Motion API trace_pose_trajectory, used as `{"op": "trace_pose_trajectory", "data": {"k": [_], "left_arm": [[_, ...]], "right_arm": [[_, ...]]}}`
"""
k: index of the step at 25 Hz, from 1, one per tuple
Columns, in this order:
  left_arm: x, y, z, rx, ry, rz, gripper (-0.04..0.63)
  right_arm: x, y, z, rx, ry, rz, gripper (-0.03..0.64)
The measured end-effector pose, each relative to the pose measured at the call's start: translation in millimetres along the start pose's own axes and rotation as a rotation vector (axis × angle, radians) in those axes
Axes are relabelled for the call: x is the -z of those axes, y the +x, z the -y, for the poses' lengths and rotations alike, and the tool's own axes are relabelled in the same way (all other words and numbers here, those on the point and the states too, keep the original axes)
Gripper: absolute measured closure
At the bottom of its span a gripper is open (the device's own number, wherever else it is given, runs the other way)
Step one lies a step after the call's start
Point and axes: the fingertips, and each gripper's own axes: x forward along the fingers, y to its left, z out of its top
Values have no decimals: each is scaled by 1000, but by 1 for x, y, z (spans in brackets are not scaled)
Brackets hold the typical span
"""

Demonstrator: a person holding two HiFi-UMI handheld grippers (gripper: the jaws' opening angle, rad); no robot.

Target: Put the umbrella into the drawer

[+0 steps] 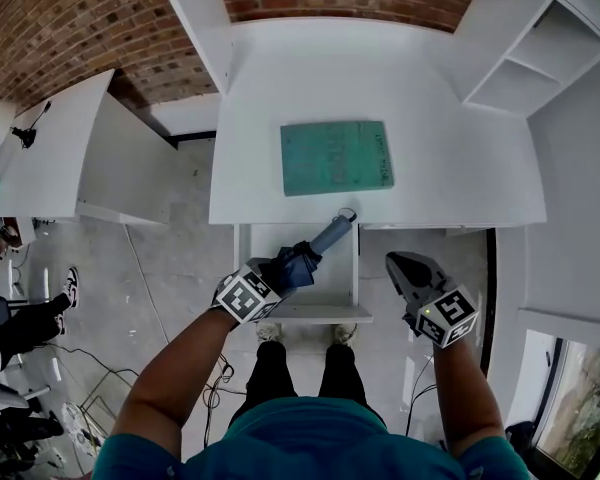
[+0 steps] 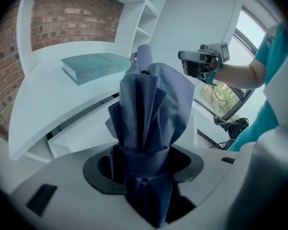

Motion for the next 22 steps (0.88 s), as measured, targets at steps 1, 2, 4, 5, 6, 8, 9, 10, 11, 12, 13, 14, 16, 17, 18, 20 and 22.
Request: {"op": "trace_pose_trajectory", "data": {"k": [1, 2, 4, 5, 6, 8, 9, 10, 11, 12, 13, 14, 16, 17, 18, 20, 22], "left_arm": [[3, 4, -2, -3, 2, -14, 353], [6, 7, -3, -7, 5, -28, 353], [13, 15, -7, -11, 5, -56, 353], [16, 18, -8, -13, 2, -70, 353], [18, 22, -9, -14, -2, -84, 353], [23, 29, -12, -18, -8, -115, 353], [24, 33, -14, -22, -8, -131, 353], [25, 37, -15, -25, -7, -144, 353], [26, 41, -16, -26, -4, -155, 353], [27, 45, -17, -25, 2, -165, 353], [27, 49, -18, -25, 14, -176, 353], [27, 53, -18, -27, 31, -191, 353], [30, 62, -21, -32, 64, -230, 353], [32, 66, -22, -32, 75, -248, 353], [35, 70, -23, -29, 80, -262, 353], [40, 78, -26, -27, 71, -280, 353], [45, 86, -31, -29, 45, -297, 353]], "right_arm": [[3, 0, 1, 2, 1, -2, 594], [6, 1, 1, 3, 2, -4, 595], [11, 2, 2, 4, 6, -5, 595], [13, 3, 2, 3, 10, -6, 594], [16, 3, 2, 3, 14, -7, 595], [21, 3, 3, 4, 19, -11, 594], [24, 3, 4, 4, 21, -12, 594], [27, 3, 4, 5, 24, -13, 594], [29, 3, 4, 6, 25, -14, 595], [31, 4, 5, 6, 27, -15, 594], [33, 4, 5, 7, 28, -17, 594], [35, 4, 6, 7, 30, -18, 594], [38, 5, 7, 7, 32, -19, 594], [40, 5, 8, 9, 34, -20, 594], [41, 5, 8, 11, 35, -21, 594], [46, 5, 8, 13, 39, -26, 595], [52, 5, 10, 13, 43, -33, 594]]}}
